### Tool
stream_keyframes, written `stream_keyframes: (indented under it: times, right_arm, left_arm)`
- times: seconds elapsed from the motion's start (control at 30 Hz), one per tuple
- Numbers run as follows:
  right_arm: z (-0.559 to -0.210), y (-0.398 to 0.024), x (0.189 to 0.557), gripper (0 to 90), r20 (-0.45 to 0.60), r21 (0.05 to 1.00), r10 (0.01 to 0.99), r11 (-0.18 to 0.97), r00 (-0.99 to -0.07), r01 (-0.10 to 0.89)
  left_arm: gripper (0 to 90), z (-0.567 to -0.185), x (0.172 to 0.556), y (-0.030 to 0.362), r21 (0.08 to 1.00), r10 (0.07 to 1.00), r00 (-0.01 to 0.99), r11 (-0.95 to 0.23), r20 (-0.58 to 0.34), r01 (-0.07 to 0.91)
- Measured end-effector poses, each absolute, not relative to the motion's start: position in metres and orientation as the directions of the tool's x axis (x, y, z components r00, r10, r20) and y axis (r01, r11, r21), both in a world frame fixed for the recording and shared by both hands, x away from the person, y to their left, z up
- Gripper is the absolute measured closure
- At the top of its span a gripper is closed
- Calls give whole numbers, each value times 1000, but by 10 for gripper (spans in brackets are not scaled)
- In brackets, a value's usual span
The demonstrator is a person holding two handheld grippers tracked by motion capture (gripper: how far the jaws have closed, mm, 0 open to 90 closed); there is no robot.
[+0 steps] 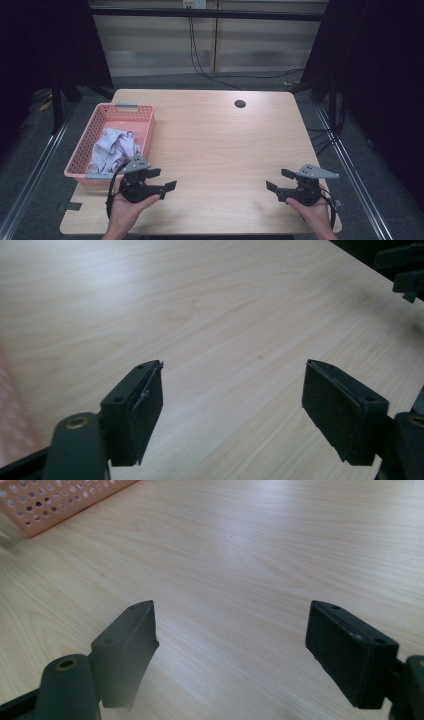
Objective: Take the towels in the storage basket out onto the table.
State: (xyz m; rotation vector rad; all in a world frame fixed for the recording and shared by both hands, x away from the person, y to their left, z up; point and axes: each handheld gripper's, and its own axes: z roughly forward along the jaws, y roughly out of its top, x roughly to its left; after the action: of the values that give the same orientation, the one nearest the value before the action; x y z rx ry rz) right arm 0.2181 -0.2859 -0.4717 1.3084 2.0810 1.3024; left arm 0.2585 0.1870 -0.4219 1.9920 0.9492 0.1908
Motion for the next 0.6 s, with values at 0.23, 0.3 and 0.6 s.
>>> stream_keyframes:
  times: [0.23,0.3,0.6]
  right_arm:
    - [-474,-286,221,186,190,832,834,144,-518,536]
    - [-474,-286,221,180,188,829,831,151,-523,538]
    - [-475,-283,223,175,194,826,820,159,-538,541]
  left_arm:
    - [227,-390,279,225,791,733,657,-291,-179,539]
    - [210,-385,287,236,784,754,634,-285,-173,552]
    - [163,-375,321,281,756,785,593,-276,-179,593]
